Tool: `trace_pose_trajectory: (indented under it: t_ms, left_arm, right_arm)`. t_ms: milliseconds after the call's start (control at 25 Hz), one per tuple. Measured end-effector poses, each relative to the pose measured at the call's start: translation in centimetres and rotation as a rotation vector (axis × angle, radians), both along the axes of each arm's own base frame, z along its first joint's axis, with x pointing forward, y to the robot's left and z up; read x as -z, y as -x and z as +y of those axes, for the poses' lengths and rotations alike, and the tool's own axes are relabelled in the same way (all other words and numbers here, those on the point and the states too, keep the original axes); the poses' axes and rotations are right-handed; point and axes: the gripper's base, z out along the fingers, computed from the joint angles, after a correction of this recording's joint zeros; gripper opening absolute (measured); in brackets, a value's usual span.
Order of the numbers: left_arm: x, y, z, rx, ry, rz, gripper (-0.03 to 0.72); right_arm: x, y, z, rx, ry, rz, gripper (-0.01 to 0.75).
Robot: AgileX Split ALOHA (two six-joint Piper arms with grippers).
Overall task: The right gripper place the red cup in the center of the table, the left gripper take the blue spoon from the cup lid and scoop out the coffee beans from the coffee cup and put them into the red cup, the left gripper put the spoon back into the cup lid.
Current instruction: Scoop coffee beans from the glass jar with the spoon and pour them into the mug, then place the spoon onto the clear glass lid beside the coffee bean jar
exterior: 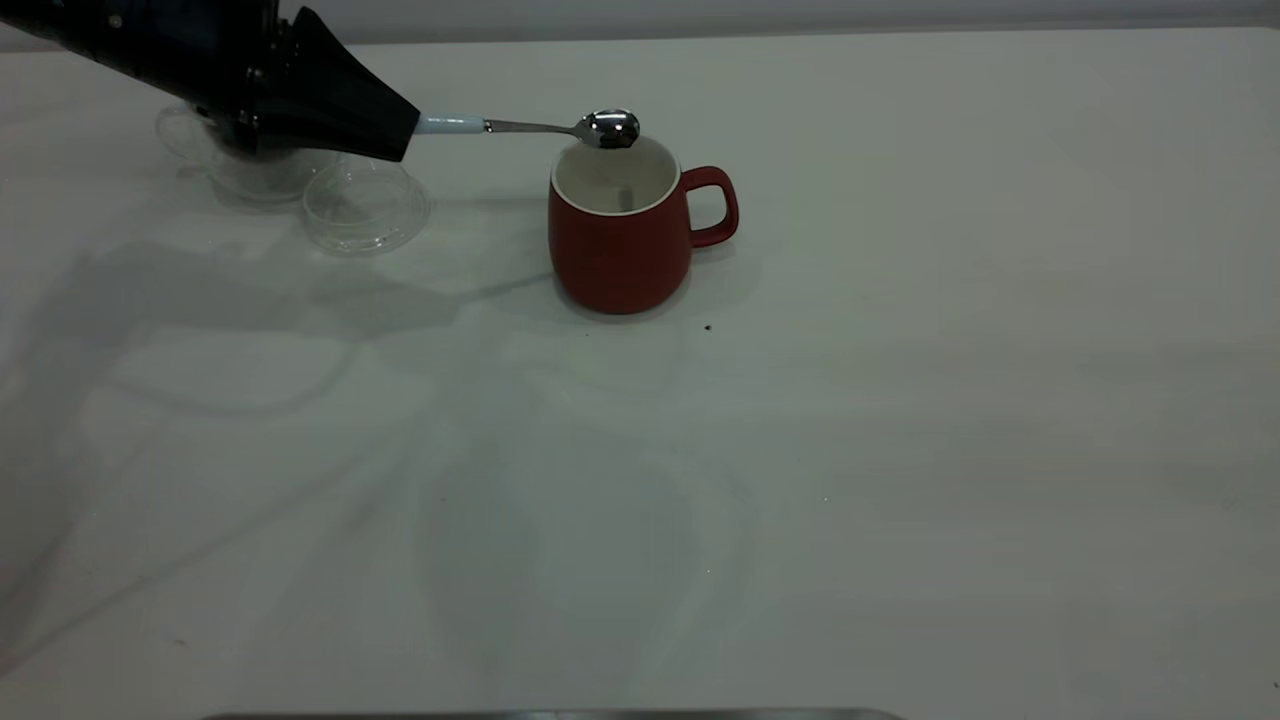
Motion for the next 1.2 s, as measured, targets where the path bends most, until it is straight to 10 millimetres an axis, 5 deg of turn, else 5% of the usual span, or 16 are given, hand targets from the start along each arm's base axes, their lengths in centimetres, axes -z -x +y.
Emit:
trace_pose_trajectory:
  t_ms: [600,920,1040,1200]
  left_arm:
    - [0.4,-0.5,0.3,0.18,-0.05,-0.389,0.125]
    - [-0.3,-0.5,0.6,0.091,-0.027,-0.262,0.125]
    - [-3.0,-0.9,2.7,-0.011,-0.031,-0.229,0.125]
    - [-8.3,-0.5,8.8,-0.185,0.01,-0.242,0.125]
  right_arm:
    - [0.0,0.0,0.0,0.0,0.0,0.0,0.347]
    - [0.0,0.0,0.0,0.0,0.0,0.0,0.347]
    - [0.0,0.0,0.0,0.0,0.0,0.0,0.347]
    - [0.0,0.0,0.0,0.0,0.0,0.0,0.347]
